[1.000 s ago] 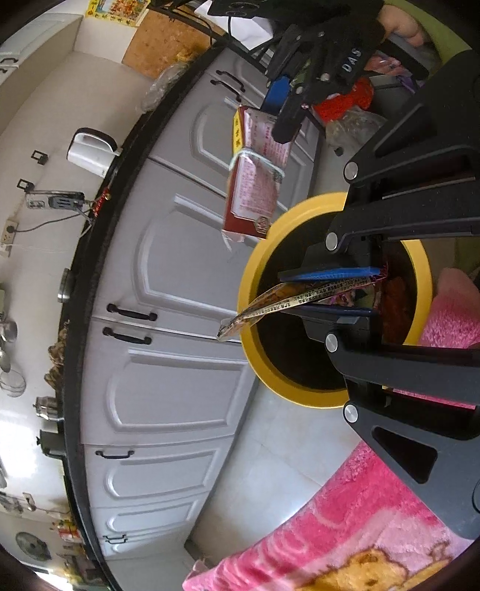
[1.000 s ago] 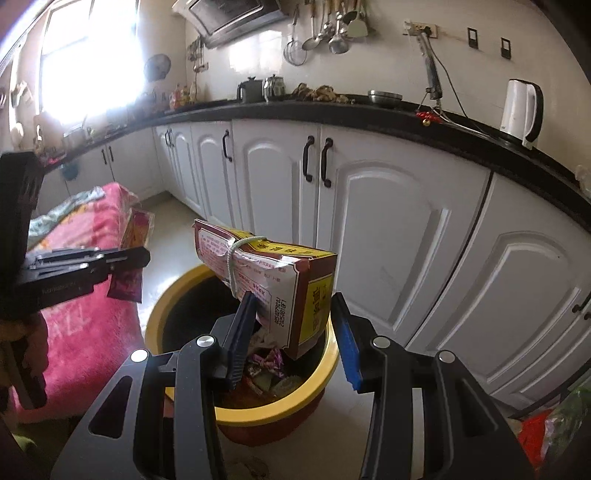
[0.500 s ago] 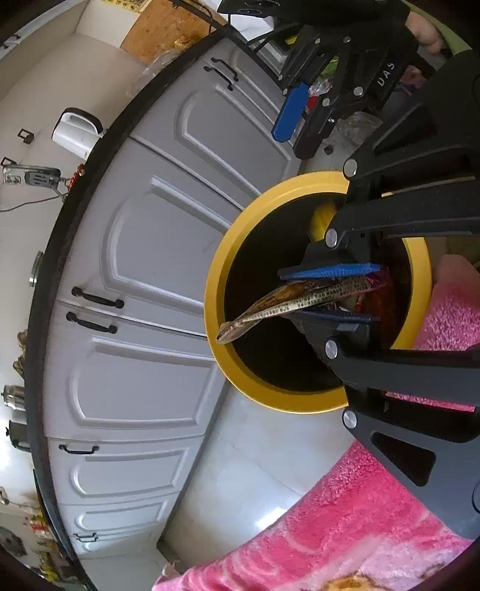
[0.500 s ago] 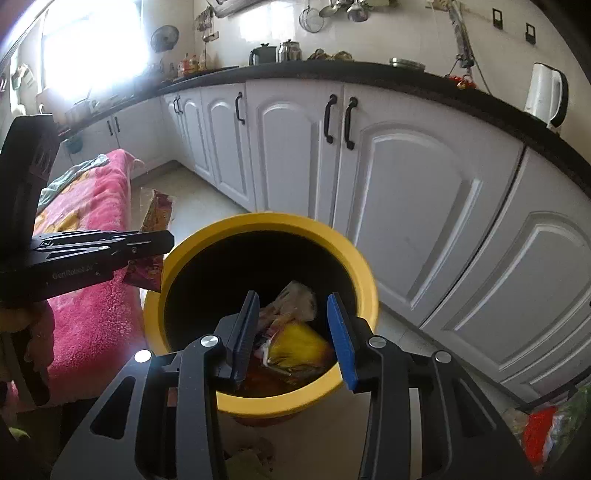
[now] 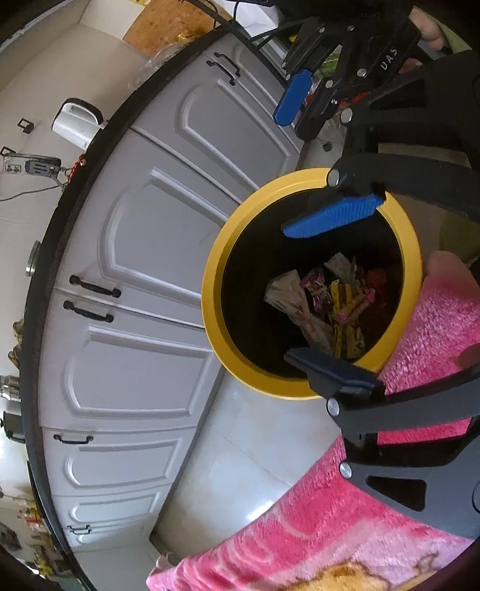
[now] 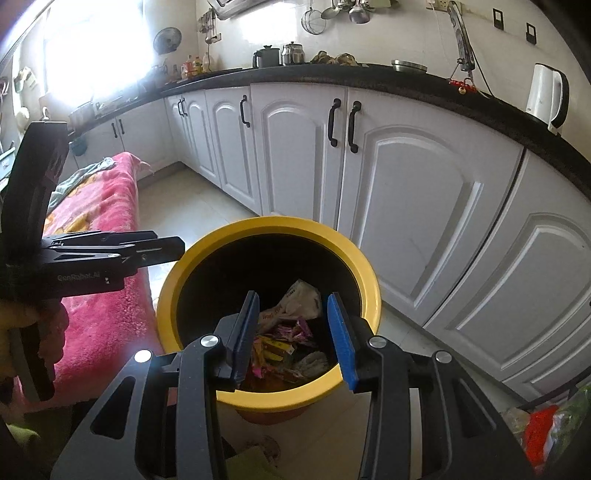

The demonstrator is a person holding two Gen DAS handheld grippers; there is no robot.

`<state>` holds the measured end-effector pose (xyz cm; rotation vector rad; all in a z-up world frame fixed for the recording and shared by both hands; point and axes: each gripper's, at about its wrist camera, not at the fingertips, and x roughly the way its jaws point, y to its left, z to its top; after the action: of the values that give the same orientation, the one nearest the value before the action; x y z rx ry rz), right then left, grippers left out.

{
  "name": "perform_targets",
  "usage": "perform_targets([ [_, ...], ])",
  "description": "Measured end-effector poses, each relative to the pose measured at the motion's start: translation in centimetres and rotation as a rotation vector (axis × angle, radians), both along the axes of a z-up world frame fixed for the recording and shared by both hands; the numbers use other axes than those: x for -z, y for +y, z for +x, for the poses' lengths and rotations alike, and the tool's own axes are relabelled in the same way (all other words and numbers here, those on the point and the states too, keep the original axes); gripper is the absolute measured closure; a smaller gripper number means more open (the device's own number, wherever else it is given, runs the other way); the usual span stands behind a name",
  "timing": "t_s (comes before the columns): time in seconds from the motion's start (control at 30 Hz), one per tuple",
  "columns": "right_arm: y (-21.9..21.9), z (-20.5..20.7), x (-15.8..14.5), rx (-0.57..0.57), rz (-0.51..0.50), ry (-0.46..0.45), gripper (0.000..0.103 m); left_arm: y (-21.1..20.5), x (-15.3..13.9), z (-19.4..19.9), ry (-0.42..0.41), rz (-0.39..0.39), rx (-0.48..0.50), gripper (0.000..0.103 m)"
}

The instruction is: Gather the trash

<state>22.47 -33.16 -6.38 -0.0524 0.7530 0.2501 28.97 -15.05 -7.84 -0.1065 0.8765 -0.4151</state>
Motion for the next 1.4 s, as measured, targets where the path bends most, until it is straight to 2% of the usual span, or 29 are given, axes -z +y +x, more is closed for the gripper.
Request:
perform_targets([
  [0.17, -0.1, -0.7, -0.9, -0.001, 0.028, -0.004, 0.064, 1.1, -1.4, -0.6, -0.005, 0.016, -0.032, 0.029],
  [0.37, 0.1, -2.3, -2.4, -0.004, 0.051, -0.025, 0.048, 2.2, -3.4, -2.0, -0.035, 0.022, -0.044, 0.012],
  [0.43, 0.3, -3.1, -3.0, -0.001, 0.061, -0.039, 0.043, 2.6, -4.2, -2.7, -0.049, 0.028, -0.047, 0.011],
  [0.5, 0.4, -3.8, -3.5, 0.005, 0.073, -0.049, 0.034, 2.8, -4.7, -3.4, -0.052, 0.030, -0.046, 0.011],
  [0.67, 0.6, -5.7, -5.0, 0.027, 0.080, -0.091, 0.019, 3.7, -6.0, -5.2, -0.075, 0.039, -0.067, 0.011],
  [0.9, 1.1, -8.4, -6.8, 0.053, 0.092, -0.147, 0.007, 5.7, -8.4, -8.6, -0.139, 0.031, -0.120, 0.011],
  [1.13, 2.0, -11.0, -8.1, 0.061, 0.124, -0.199, 0.006, 7.8, -10.2, -12.2, -0.217, 0.027, -0.179, 0.011],
  [1.4, 3.8, -13.6, -8.4, 0.066, 0.090, -0.262, 0.006, 9.5, -9.7, -16.0, -0.270, 0.053, -0.215, 0.011],
])
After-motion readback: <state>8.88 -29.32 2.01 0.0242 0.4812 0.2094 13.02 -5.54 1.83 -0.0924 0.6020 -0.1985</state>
